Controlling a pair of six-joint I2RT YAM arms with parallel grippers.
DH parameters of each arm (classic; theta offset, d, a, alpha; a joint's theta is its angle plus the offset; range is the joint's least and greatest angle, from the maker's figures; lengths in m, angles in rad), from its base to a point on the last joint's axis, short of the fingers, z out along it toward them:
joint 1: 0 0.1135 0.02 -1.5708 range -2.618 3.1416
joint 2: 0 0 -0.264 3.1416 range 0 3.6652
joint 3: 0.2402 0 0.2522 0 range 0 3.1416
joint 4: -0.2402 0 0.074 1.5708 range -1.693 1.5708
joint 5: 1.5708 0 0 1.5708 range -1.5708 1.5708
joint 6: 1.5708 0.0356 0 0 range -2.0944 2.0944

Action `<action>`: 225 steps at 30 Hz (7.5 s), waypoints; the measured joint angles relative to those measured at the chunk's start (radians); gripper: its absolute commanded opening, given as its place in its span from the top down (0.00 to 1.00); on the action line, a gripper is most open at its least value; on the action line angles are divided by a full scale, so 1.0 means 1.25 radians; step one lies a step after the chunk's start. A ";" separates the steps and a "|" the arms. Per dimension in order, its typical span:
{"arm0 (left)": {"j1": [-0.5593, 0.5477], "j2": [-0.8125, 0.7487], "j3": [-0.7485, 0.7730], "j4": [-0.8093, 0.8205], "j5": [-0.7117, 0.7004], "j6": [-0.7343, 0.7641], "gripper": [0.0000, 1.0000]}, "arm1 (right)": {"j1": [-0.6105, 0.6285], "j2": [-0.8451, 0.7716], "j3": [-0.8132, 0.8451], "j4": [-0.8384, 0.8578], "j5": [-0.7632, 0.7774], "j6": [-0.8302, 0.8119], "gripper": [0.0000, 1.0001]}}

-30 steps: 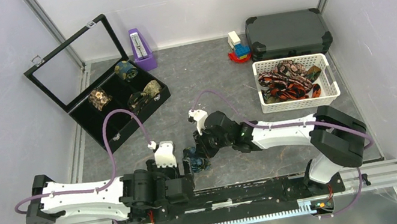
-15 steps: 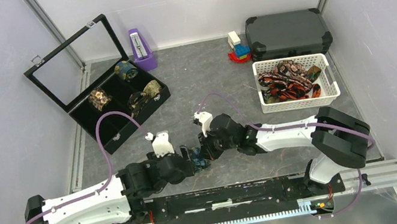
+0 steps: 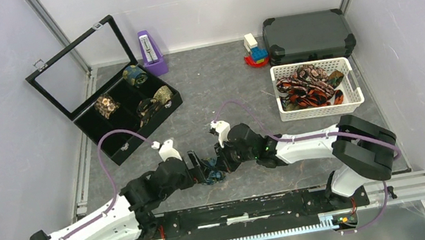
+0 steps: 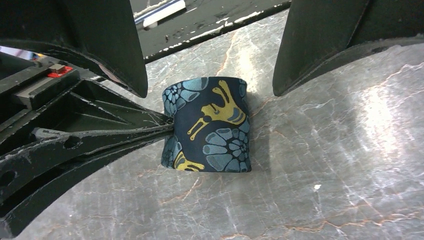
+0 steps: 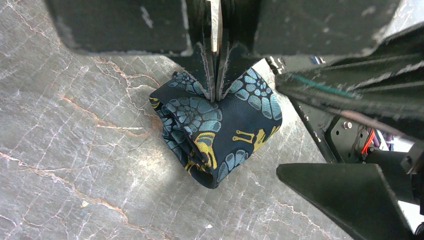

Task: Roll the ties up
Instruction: Pick up the tie at the center of the board, then place the tie in the storage box, then reset both arms

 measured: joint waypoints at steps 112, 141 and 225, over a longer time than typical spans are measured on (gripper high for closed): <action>0.764 0.400 0.598 -0.181 0.125 0.342 0.98 | -0.131 -0.211 -0.159 -0.103 0.024 -0.049 0.96; 1.045 0.648 0.555 -0.107 0.457 0.359 0.98 | -0.131 -0.232 -0.202 -0.095 0.000 -0.048 0.97; 1.124 0.303 0.648 -0.388 0.254 0.281 0.00 | -0.132 -0.358 -0.174 -0.069 -0.017 -0.098 0.50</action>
